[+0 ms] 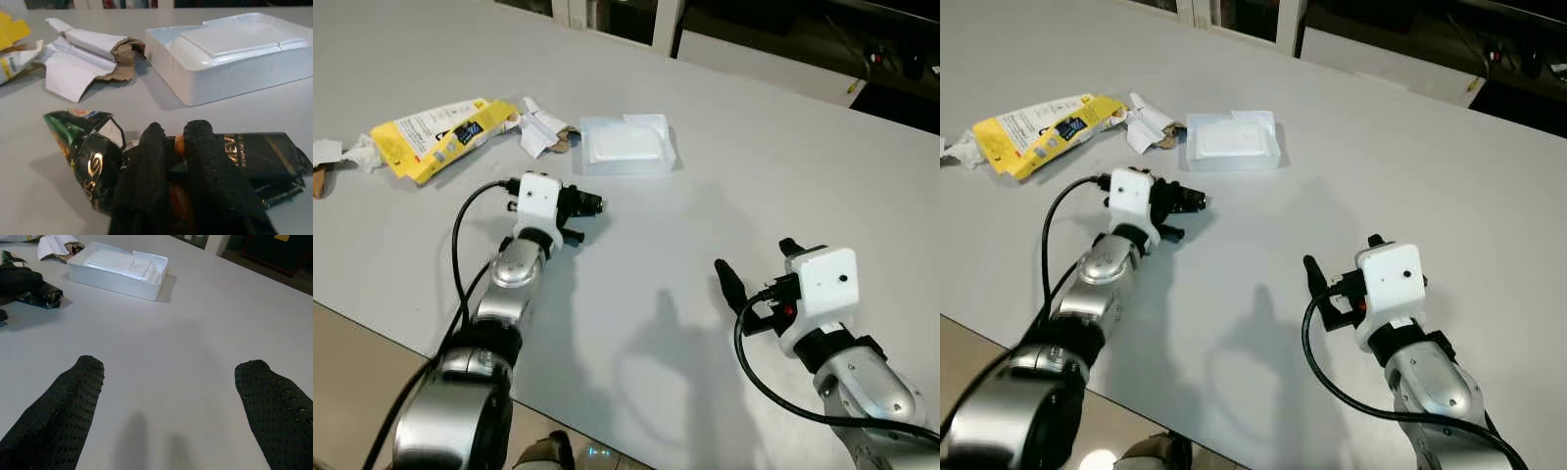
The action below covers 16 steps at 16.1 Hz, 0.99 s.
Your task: Picking trash to rubbish bin
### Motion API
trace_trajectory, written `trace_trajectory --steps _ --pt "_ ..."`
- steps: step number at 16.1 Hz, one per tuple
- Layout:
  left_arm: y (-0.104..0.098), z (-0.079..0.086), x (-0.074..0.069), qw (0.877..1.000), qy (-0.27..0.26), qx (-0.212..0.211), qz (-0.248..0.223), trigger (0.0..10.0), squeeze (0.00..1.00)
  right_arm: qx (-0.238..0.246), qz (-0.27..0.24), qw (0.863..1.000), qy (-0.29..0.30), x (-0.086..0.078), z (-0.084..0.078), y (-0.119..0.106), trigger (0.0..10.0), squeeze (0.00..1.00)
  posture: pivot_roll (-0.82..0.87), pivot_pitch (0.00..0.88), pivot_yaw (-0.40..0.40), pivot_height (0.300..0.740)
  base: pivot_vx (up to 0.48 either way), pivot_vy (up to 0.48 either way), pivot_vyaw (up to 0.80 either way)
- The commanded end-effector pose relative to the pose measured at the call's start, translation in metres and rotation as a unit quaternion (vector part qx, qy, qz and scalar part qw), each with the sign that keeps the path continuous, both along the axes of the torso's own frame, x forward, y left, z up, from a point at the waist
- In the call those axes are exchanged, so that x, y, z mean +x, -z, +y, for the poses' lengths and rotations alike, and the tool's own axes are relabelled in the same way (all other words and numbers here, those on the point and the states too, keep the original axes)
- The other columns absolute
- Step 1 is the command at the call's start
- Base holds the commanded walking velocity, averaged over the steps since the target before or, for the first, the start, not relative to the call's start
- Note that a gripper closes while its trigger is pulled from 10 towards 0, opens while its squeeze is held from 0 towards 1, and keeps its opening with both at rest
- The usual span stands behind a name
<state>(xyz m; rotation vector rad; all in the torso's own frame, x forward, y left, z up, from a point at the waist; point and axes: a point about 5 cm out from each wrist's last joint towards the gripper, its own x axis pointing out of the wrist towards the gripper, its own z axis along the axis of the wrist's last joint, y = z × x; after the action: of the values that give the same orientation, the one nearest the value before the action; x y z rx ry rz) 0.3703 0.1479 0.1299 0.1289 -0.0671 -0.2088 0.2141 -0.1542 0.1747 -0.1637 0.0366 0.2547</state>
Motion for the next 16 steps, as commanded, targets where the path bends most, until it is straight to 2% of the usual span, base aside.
trace_trajectory --steps 1,5,7,10,11,13,16 --pt "0.042 0.004 -0.016 0.996 -0.002 0.006 0.088 0.0 0.0 0.001 -0.001 1.0 0.001 0.001 -0.002 0.001 10.0 0.0 0.06 0.22 -0.065 0.74 0.0 0.0 0.0" --pt "0.004 -0.008 -0.021 0.999 0.023 0.016 -0.032 0.0 0.0 0.0 -0.007 1.0 -0.003 0.007 -0.002 0.001 10.0 0.0 0.09 0.206 -0.067 0.74 0.0 0.0 0.0" --pt "-0.006 -0.012 -0.024 0.998 0.027 0.015 -0.049 0.0 0.0 -0.001 -0.008 1.0 -0.004 0.008 -0.002 0.002 10.0 0.0 0.09 0.201 -0.066 0.74 0.0 0.0 0.0" --pt "-0.017 -0.01 -0.036 0.996 0.036 0.025 -0.077 0.0 0.0 -0.003 -0.011 1.0 -0.003 0.01 -0.004 0.002 10.0 0.0 0.1 0.194 -0.063 0.74 0.0 0.0 0.0" --pt "-0.026 -0.007 -0.041 0.993 0.04 0.037 -0.104 0.0 0.0 -0.004 -0.012 1.0 -0.002 0.011 -0.005 0.003 10.0 0.0 0.11 0.191 -0.064 0.74 0.0 0.0 0.0" --pt "-0.041 -0.007 -0.042 0.989 0.036 0.046 -0.138 0.0 0.0 -0.005 -0.014 1.0 -0.003 0.013 -0.005 0.003 10.0 0.0 0.12 0.185 -0.068 0.74 0.0 0.0 0.0" --pt "-0.059 -0.017 -0.043 0.984 0.045 0.045 -0.167 0.0 0.0 -0.008 -0.018 1.0 -0.005 0.016 -0.005 0.003 10.0 0.0 0.12 0.18 -0.069 0.74 0.0 0.0 0.0"
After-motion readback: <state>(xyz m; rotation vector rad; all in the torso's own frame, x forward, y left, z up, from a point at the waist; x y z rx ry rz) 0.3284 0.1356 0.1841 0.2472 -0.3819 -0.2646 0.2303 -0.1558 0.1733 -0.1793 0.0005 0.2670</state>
